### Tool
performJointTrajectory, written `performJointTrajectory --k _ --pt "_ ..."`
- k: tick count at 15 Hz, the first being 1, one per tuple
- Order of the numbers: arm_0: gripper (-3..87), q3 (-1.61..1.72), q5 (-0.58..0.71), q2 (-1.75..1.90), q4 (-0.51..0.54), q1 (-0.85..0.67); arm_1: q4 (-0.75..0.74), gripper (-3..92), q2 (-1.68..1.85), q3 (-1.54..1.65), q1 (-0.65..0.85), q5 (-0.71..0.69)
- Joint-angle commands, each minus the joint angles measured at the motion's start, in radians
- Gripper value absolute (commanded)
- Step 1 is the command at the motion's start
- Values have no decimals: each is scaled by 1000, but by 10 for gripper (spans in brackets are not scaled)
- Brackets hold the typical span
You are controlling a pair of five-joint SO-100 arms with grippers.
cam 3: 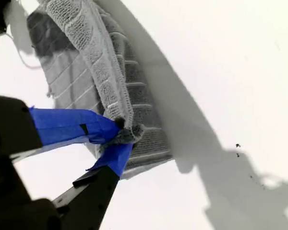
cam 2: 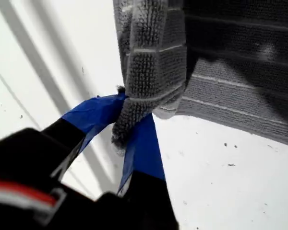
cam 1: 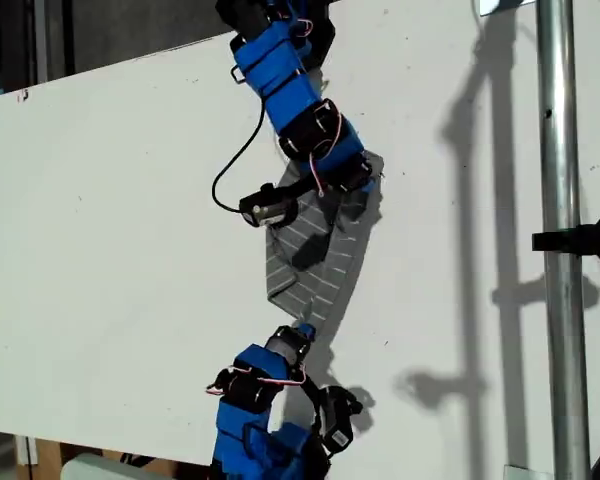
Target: Grasp corners of a towel and fold twice.
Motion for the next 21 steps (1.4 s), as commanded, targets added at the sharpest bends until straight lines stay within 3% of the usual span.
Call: performJointTrajectory --k 1,4,6,7,9,10,12,14,17,21 --pt "-27 -104 98 -5 -12 -109 35 -2 140 11 103 -31" --pt "-27 -341 293 -48 91 -334 129 -3 291 9 397 -262" --pt "-27 -739 483 -124 236 -545 186 -3 402 -118 724 -568" --pt "-27 -792 554 -34 189 -621 175 -3 459 -215 834 -698" --pt "-27 -670 572 198 172 -676 48 -3 640 -189 819 -805" --pt "-27 -454 532 307 133 -646 -29 -3 746 14 776 -779" --pt "-27 15 413 482 -49 -561 -34 -3 778 325 687 -627" --pt "-27 232 288 494 -129 -434 -54 -3 752 453 540 -449" --pt "-27 393 106 451 -288 -236 -83 -3 746 502 400 -295" --pt "-27 449 -49 331 -408 -71 -160 -3 744 588 255 -141"
